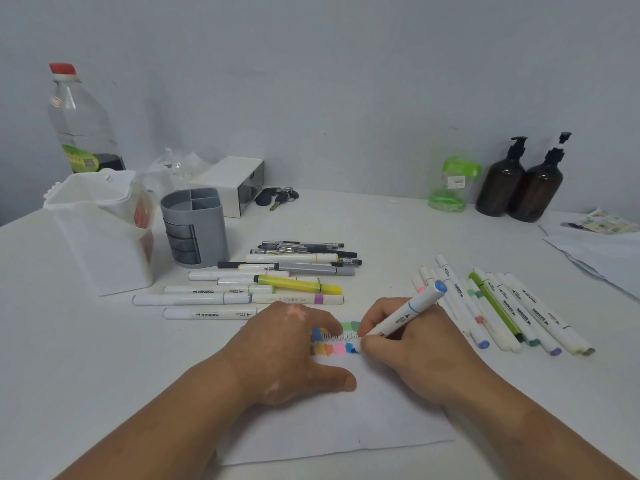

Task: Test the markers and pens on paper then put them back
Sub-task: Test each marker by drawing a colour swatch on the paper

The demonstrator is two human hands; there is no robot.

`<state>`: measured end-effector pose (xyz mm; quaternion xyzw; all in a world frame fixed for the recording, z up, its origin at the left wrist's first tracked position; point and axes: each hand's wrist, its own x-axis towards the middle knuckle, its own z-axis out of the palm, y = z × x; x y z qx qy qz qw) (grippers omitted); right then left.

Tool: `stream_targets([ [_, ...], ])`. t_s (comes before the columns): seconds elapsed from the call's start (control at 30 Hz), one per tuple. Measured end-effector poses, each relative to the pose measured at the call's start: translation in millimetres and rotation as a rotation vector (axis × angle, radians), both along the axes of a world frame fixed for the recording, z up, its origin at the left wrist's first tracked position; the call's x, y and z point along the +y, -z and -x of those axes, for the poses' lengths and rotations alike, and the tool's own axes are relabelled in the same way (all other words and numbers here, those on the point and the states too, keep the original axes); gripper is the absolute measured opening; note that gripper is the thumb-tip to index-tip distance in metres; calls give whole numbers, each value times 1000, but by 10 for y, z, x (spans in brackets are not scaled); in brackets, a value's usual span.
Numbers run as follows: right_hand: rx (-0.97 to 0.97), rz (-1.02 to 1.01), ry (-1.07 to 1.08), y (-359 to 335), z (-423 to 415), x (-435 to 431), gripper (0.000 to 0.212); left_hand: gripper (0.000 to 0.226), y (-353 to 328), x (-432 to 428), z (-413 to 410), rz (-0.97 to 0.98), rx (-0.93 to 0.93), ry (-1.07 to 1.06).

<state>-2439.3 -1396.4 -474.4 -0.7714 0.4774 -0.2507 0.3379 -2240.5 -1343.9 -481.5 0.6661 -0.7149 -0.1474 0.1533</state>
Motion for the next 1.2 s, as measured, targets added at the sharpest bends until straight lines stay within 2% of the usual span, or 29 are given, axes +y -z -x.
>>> stream_targets([
  [0.53,33,23,15,-48,15,12,13,76,-48,24,24,-18,-8,3],
  [0.63,-86,55,77,-65,47,-19,16,76,-44,29,5,-22,5,-7],
  [0.7,-252,51,147,-81,104,-80,18,72,-52,32,-9,-7,59,-13],
  [0.77,-431,-6,189,-101,154,-133,22,55,-83,39,-13,67,146,-29],
  [0.8,-501,-46,193,-104,171,-151,22,41,-107,33,-17,104,233,-44],
  [0.87,-564,-102,182,-106,184,-163,22,18,-153,9,-43,99,543,-118],
  [0.93,-584,-132,157,-102,188,-166,20,23,-188,6,-78,64,782,-202],
  [1.07,-731,-236,100,-118,175,-154,21,32,-184,8,-96,86,878,-164],
  [1.2,-883,-370,37,-125,178,-159,34,17,-185,16,-95,98,840,-87],
])
